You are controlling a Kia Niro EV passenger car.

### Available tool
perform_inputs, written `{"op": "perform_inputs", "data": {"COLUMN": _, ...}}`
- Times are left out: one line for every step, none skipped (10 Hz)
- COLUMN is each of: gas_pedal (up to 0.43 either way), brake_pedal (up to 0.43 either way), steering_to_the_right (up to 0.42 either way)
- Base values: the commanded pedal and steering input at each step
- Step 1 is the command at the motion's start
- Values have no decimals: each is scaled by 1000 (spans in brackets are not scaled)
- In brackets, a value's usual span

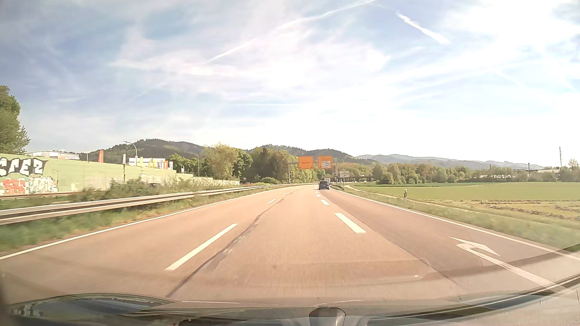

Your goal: Follow the waypoints while adhering to traffic rules and regulations

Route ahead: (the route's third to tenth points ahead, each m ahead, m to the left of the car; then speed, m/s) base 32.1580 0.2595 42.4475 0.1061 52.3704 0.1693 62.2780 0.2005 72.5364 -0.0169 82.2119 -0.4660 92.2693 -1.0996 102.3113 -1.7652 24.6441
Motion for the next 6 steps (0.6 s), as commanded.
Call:
{"op": "perform_inputs", "data": {"gas_pedal": 150, "brake_pedal": 0, "steering_to_the_right": 1}}
{"op": "perform_inputs", "data": {"gas_pedal": 138, "brake_pedal": 0, "steering_to_the_right": 1}}
{"op": "perform_inputs", "data": {"gas_pedal": 138, "brake_pedal": 0, "steering_to_the_right": 1}}
{"op": "perform_inputs", "data": {"gas_pedal": 138, "brake_pedal": 0, "steering_to_the_right": 1}}
{"op": "perform_inputs", "data": {"gas_pedal": 138, "brake_pedal": 0, "steering_to_the_right": 1}}
{"op": "perform_inputs", "data": {"gas_pedal": 118, "brake_pedal": 0, "steering_to_the_right": 1}}
